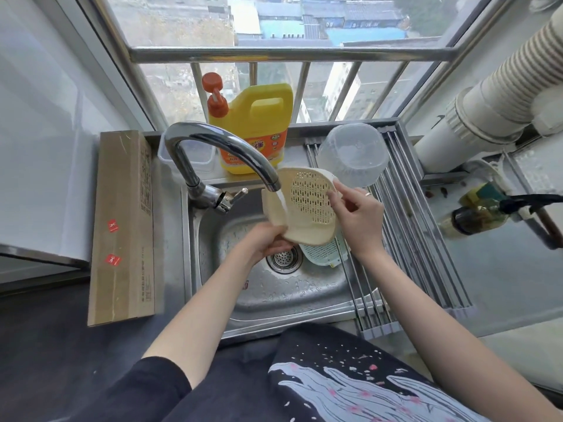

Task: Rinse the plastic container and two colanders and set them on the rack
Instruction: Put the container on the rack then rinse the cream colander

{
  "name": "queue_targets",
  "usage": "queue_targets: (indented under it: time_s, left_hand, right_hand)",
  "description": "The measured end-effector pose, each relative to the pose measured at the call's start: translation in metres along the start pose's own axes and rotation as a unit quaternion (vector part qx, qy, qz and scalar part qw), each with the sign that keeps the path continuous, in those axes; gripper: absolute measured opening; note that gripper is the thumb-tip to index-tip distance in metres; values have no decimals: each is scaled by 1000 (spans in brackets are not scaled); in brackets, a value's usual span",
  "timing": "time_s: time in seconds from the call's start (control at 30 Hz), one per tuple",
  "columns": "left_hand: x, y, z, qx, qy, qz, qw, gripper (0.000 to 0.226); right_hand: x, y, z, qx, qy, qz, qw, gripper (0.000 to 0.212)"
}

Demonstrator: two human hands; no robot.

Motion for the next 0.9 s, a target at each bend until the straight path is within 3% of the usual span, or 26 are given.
queue_targets:
  time_s: [0.17, 0.27, 0.5, 0.7, 0.8, 0.9]
  left_hand:
    - [-15, -46, 26, -128, 130, -185, 966, 17]
    - [-26, -69, 51, -196, 204, -241, 928, 31]
    - [-52, -85, 99, -269, 303, -360, 841, 42]
    - [-68, -81, 120, -298, 371, -447, 758, 44]
    - [-58, -88, 120, -299, 375, -462, 746, 41]
    - [-47, -101, 113, -295, 358, -433, 773, 37]
  right_hand:
    - [-43, 17, 18, 65, 163, 18, 984, 30]
    - [-65, 36, 40, 141, 240, 56, 959, 31]
    - [-85, 76, 93, 284, 285, 102, 910, 44]
    - [-75, 92, 110, 321, 313, 65, 891, 23]
    - [-67, 98, 104, 325, 289, 60, 899, 15]
    - [-61, 103, 95, 325, 253, 73, 908, 19]
Point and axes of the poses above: each hand's wrist, its own z-axis away from the middle knuckle, its own y-axis out of the palm, x = y × z, the point moved 10 cm from there along -z, towards the middle knuckle, and after that the axes turned 15 degrees about -x, right-handed, at the moved point
